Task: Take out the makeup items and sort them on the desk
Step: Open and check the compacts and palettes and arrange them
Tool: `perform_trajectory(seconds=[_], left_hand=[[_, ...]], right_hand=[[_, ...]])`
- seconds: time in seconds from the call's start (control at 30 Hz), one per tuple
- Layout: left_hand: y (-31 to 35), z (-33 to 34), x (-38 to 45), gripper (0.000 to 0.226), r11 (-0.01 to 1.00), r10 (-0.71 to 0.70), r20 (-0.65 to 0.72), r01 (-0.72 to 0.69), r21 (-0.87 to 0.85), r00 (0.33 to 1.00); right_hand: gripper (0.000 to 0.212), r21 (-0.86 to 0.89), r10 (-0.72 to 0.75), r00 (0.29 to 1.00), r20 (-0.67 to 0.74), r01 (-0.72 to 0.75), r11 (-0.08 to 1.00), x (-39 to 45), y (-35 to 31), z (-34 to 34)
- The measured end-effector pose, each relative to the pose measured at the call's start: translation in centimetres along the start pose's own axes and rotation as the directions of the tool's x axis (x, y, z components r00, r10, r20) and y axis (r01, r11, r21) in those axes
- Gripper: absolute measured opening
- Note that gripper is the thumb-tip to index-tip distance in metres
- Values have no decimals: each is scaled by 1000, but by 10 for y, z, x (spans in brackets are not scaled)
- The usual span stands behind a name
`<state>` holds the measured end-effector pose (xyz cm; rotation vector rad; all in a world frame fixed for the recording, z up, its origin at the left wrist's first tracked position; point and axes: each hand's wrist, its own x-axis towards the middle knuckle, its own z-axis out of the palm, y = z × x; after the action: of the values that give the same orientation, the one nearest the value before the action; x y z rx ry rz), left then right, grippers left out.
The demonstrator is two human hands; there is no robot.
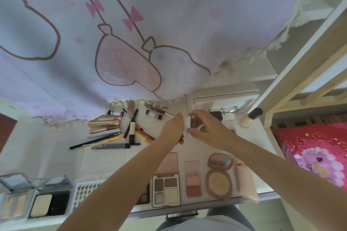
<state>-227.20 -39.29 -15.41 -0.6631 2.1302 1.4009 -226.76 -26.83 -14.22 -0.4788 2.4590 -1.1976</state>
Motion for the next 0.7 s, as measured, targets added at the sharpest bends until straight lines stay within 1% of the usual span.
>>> perform_trajectory(seconds=[0.1, 0.17, 0.23, 0.33, 0.4, 0.5, 0.57, 0.7], left_hand=[[-11, 5, 7, 48, 998, -16, 99, 21, -59, 995], [-19, 6, 15, 46, 992, -43, 148, 60, -107, 988], [-23, 7, 23, 44, 989, -80, 186, 101, -111, 979], [-25, 5, 39, 47, 987, -138, 231, 153, -49, 963], [-25, 1, 49, 50, 983, -177, 241, 181, 6, 954], [-27, -3, 59, 49, 974, -225, 254, 212, 78, 941], [-30, -2, 63, 46, 961, -270, 288, 238, 140, 919], [-32, 8, 66, 45, 912, -374, 317, 283, 298, 871]], right_hand=[[43, -1, 36, 999, -12, -36, 999, 0, 12, 5], [44, -20, 55, 998, -27, -56, 998, 1, 19, 9], [43, -33, 80, 996, -26, -81, 996, 1, 25, 11], [37, -40, 107, 994, -17, -108, 993, -1, 35, 15], [37, -65, 150, 989, -17, -151, 986, -4, 41, 17], [35, -106, 214, 977, 2, -213, 971, -8, 49, 20], [36, -152, 262, 965, 26, -255, 955, -9, 54, 24], [40, -172, 327, 942, 77, -311, 935, -3, 67, 35]])
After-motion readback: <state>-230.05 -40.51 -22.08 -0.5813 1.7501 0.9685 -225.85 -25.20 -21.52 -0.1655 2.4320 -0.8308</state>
